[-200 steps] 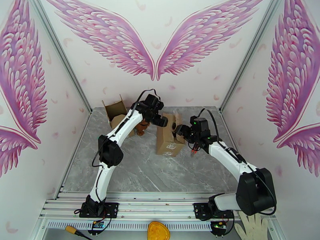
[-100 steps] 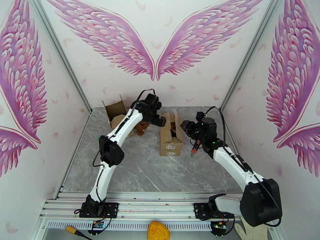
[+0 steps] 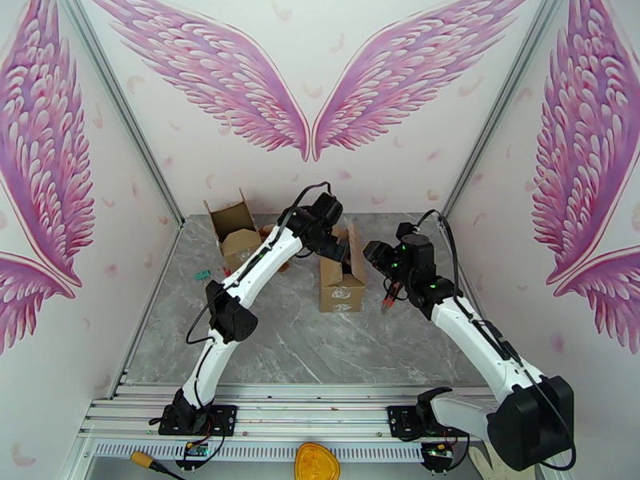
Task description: Unpack the express box
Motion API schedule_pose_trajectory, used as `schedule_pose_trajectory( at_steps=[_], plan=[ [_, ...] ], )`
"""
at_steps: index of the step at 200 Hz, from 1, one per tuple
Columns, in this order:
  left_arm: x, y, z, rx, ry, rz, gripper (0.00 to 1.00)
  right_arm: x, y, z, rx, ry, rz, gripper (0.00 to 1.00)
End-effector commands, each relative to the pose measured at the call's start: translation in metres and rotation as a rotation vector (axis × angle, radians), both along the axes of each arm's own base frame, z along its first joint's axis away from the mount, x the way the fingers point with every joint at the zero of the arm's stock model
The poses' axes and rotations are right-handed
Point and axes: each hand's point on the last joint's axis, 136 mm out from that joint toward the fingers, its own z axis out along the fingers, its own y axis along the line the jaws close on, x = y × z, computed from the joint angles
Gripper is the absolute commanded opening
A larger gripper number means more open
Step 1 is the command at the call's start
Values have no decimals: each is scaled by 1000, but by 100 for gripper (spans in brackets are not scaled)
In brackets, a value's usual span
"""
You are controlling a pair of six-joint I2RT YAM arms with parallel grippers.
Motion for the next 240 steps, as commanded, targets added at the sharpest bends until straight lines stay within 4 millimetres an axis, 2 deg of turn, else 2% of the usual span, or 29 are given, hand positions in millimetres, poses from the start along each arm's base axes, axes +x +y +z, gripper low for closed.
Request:
schedule_pose_trajectory(
  at_steps=[1, 35, 94, 140, 167, 205, 224, 240],
  plan=[
    [-5, 4, -6, 43, 10, 59, 98, 3, 2, -4, -77, 10, 10, 42],
    [-13, -13, -10, 1, 27, 70, 99, 10, 15, -14, -73, 14, 50, 41],
    [-26, -24, -32, 34, 67, 97, 99, 17, 30, -27, -18, 7, 100, 37],
    [-28, -21, -40, 91, 47, 133, 99, 17, 33, -57, -44, 77, 124, 26],
    [-21, -5, -22, 117, -15, 177, 98, 13, 22, -77, -127, 149, 101, 23],
    [-13, 3, 16, 57, -90, 186, 98, 12, 12, -83, -238, 188, 93, 22],
    [-8, 2, 32, 18, -131, 191, 98, 12, 16, -91, -278, 226, 121, 24],
    [-4, 0, 35, -2, -144, 196, 99, 13, 24, -94, -290, 233, 142, 23]
  ],
)
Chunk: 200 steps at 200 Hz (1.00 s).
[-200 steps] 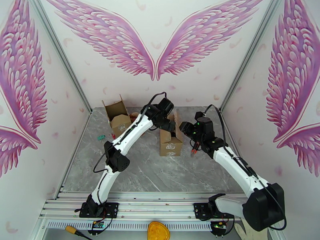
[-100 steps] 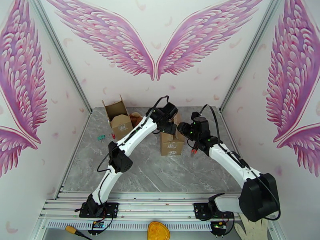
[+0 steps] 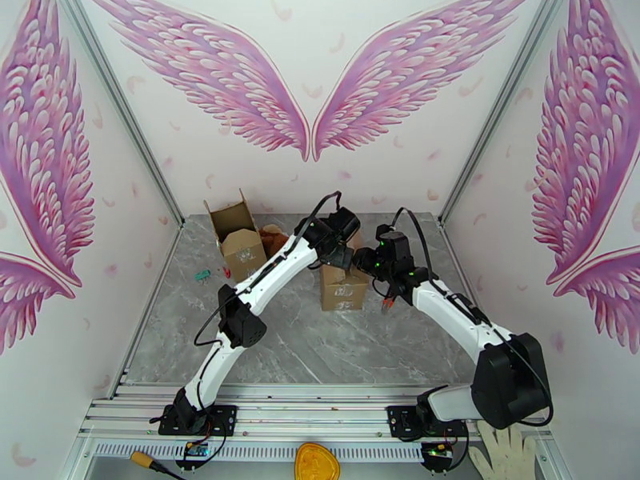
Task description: Unpack the express box
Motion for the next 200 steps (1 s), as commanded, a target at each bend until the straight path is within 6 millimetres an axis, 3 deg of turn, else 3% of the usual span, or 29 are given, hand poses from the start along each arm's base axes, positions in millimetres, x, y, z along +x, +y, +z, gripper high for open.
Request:
schedule_pose_trajectory(
  at_steps=[1, 48, 84, 113, 167, 200],
  plan=[
    [8, 4, 51, -81, -113, 13, 99, -11, 1, -33, -108, 115, 28, 23],
    [14, 3, 35, -91, -85, 43, 99, -15, 14, -49, -201, 156, 17, 23],
    [17, 6, 18, -62, -58, 73, 99, -20, 15, -57, -186, 163, -37, 13],
    [13, -4, 3, -69, -17, 52, 99, -24, 17, -64, -103, 174, -86, 6],
    [11, 17, -26, 83, 19, 64, 96, -26, 9, -59, -76, 148, -149, 3],
    [12, 30, -21, 139, 2, 75, 88, -26, 9, -67, -94, 173, -143, 2]
  ],
)
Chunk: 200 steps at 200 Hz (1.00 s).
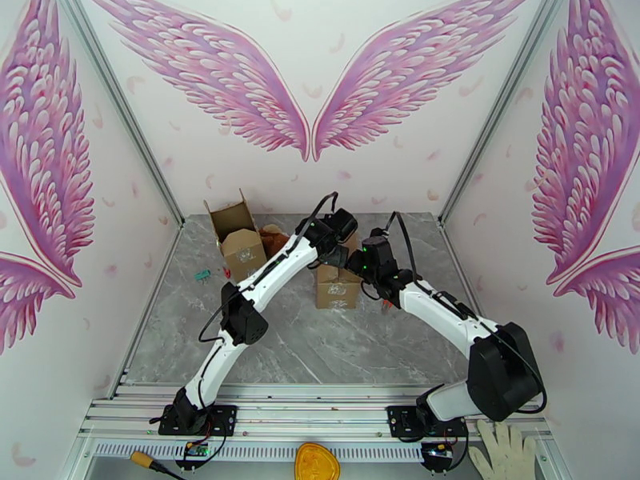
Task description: Unpack the express box
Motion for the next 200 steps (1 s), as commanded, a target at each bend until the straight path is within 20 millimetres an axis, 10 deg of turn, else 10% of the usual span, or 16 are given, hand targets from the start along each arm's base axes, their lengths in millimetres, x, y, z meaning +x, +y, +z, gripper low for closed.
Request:
schedule_pose_trajectory(
  at_steps=[1, 131, 200],
  plan=[
    [0, 18, 5, 86, -15, 7, 88, -28, -5, -57, -65, 200, 3, 2],
    [7, 68, 52, 40, -2, -17, 16, -13, -9, -44, -147, 190, -7, 6],
    [14, 74, 64, -176, 2, 19, 0, 5, 18, 41, -410, 73, 117, 58]
  ],
)
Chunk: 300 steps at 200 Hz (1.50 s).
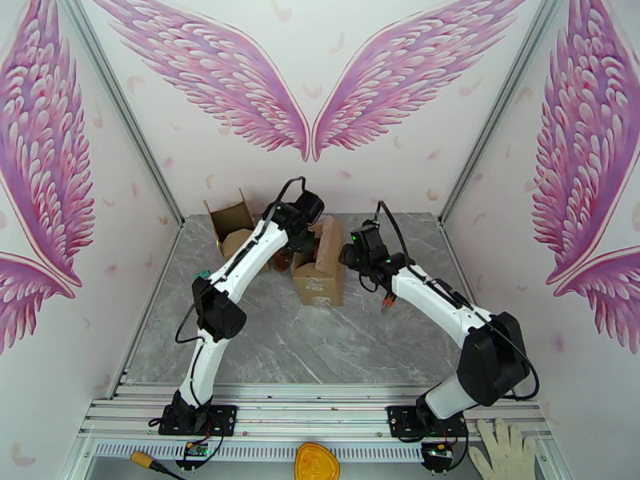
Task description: Unpack the express box
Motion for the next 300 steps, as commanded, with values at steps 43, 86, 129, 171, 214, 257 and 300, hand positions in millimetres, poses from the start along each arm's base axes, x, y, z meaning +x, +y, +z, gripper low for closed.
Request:
schedule_pose_trajectory(
  at_steps=[43, 86, 129, 171, 214, 257, 300],
  plan=[
    [3, -6, 43, -241, -73, 36, 0, -10, 43, 35, -214, -37, 135, 75],
    [5, -8, 53, -298, -94, 33, 0, 1, 53, 23, -230, 57, 95, 84],
    [6, -1, 64, -349, -115, 35, 0, 8, 48, 2, -301, 135, 47, 77],
    [9, 16, 55, -340, -105, 49, 0, 6, 14, 18, -375, 128, -26, 67],
    [13, 27, 45, -391, -96, 57, 0, -4, -18, 13, -162, 138, -44, 60],
    [16, 17, 49, -461, -103, 19, 0, -9, -21, -5, -31, 192, -11, 52],
    [14, 10, 65, -532, -147, 7, 0, -2, -11, 88, 17, -60, 18, 51]
  ],
)
